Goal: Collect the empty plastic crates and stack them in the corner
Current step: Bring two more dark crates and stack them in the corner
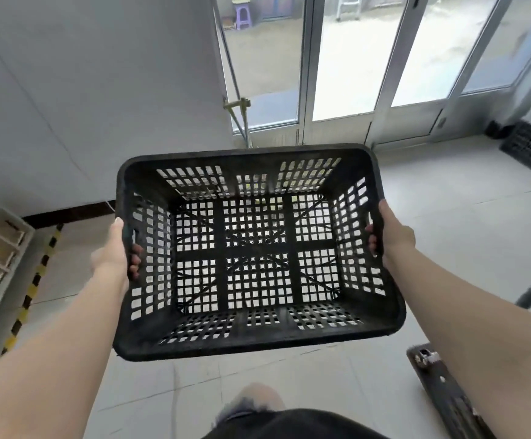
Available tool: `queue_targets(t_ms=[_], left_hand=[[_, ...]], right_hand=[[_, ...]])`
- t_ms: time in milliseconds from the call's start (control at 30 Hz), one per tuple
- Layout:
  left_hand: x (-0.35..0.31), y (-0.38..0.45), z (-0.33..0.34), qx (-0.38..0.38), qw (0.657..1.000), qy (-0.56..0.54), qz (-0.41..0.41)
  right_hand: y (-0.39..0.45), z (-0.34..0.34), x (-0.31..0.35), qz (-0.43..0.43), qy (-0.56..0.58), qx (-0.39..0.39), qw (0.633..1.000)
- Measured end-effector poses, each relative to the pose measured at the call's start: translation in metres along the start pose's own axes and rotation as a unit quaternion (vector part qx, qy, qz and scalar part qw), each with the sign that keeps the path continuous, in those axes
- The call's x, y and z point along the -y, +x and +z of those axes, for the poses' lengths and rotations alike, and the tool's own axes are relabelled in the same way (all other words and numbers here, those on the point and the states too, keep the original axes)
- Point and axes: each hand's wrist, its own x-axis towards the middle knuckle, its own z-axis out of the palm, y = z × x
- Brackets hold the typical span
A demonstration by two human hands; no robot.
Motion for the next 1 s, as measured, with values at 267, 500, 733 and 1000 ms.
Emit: queue_targets(t_ms=[267, 500, 733, 1000], left_hand=[[-0.068, 0.080, 0.162, 0.064, 0.997, 0.022, 0.039], [-0.137, 0.156, 0.309, 0.134, 0.988, 0.053, 0.052], [-0.200, 0.193, 0.461, 0.204, 0.972, 0.085, 0.075], [-0.231, 0.193, 0.632, 0.232, 0.964, 0.099, 0.088]], right_hand=[[0.114, 0.026, 0.056, -0.004, 0.044, -0.077, 0.996], [0.206, 0.058, 0.118, -0.001, 0.061, -0.159, 0.985], [0.296, 0.060, 0.172, 0.000, 0.099, -0.225, 0.969], [0.424, 0.028, 0.235, -0.013, 0.115, -0.249, 0.962]])
